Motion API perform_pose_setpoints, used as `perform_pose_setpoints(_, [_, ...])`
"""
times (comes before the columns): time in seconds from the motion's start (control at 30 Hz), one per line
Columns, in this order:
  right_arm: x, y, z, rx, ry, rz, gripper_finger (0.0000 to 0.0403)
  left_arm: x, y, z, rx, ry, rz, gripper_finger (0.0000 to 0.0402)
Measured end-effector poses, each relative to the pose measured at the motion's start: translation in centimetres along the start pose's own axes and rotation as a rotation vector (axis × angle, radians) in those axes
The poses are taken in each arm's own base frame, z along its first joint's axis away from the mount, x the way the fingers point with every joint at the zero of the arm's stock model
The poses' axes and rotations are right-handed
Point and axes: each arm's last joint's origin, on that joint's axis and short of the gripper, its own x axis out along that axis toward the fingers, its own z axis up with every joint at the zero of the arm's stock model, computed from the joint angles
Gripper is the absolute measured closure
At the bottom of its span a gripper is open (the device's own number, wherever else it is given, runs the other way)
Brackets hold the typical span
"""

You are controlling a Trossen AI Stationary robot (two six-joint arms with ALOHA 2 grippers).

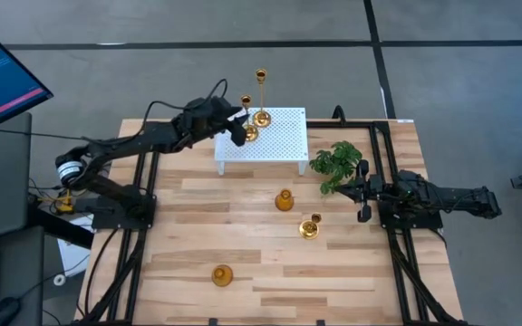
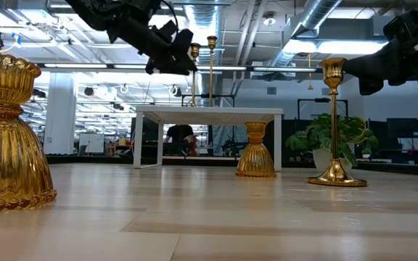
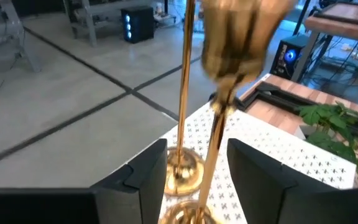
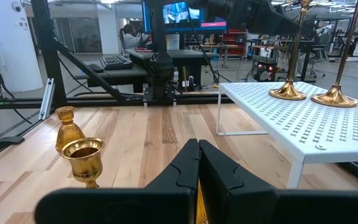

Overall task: Pick & Place candle stick holders
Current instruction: Put the gold candle holder on the shelf

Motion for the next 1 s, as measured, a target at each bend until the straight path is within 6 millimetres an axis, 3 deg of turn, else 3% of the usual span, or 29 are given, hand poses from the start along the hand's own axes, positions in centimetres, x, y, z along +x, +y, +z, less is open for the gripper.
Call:
perform_pose_setpoints(0.33, [0.0,0.0,0.0,-0.001,0.001,0.002,0.0403,-4.4,-0.3,2.0,0.038,-0.004,-0.046,0.0233])
perform_pose_setpoints(0.6, [0.0,0.0,0.0,-0.001,0.001,0.003,0.0403,-8.1,0.0,2.4,0.052,0.066,-0.069,0.0242])
perform_pose_setpoints(0.83, [0.0,0.0,0.0,-0.002,0.001,0.003,0.0403,-9.4,-0.1,0.6,0.074,0.219,-0.151,0.03])
perform_pose_setpoints(1.0, [0.0,0.0,0.0,0.002,0.001,0.003,0.0403,-8.9,-0.9,-2.7,0.088,0.313,-0.241,0.0371])
